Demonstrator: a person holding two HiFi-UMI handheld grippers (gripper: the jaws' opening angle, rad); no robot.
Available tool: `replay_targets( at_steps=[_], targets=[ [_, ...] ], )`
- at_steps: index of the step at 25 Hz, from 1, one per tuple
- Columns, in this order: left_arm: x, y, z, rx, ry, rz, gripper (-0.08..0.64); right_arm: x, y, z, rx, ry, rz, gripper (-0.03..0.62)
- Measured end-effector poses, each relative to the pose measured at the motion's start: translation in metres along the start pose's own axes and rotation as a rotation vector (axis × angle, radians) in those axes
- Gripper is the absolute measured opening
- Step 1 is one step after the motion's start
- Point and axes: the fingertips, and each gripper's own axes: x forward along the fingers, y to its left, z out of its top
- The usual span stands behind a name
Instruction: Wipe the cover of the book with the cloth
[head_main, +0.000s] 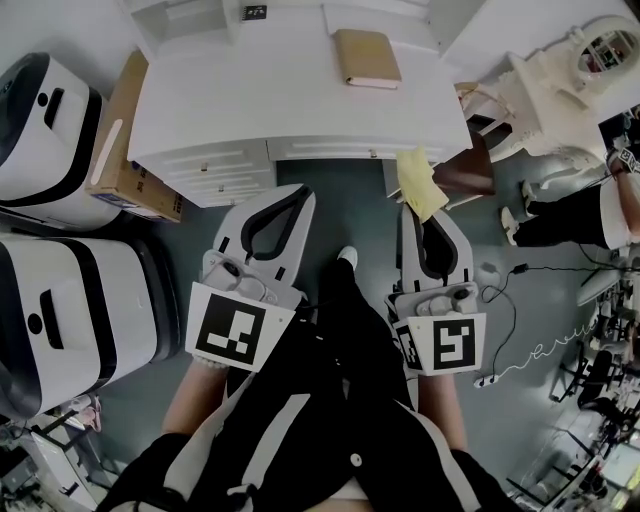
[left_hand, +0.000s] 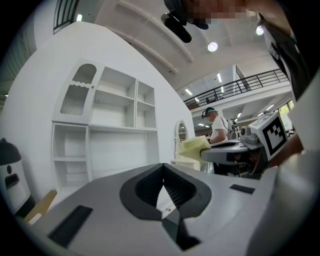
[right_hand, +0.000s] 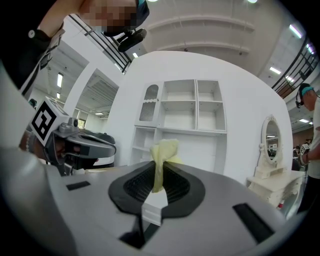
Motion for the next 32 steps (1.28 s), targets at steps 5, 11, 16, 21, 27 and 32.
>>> replay_targets(
  at_steps=[5,11,16,21,27,32],
  targets=[
    [0.008,0.001,-0.005,0.003,0.008,0.006,0.002,0.002,-0.008,-0.009,0.011,0.004,-0.004,0.037],
    [0.033,0.002,-0.006,0.008,0.019,0.007,0.002,0.017,-0.026,-0.020,0.032,0.010,0.008,0.037],
    [0.067,0.005,-0.007,0.010,0.036,0.010,0.002,0.040,-0.054,-0.024,0.042,0.005,0.022,0.037],
    [0.105,0.011,-0.009,-0.005,0.053,0.032,0.002,0.069,-0.084,-0.033,0.051,0.008,0.048,0.037],
    [0.164,0.025,-0.009,-0.019,0.071,0.065,0.002,0.112,-0.127,-0.041,0.054,0.013,0.098,0.037],
    [0.214,0.040,-0.012,-0.052,0.085,0.111,0.002,0.153,-0.167,-0.049,0.059,0.023,0.147,0.037]
  ],
)
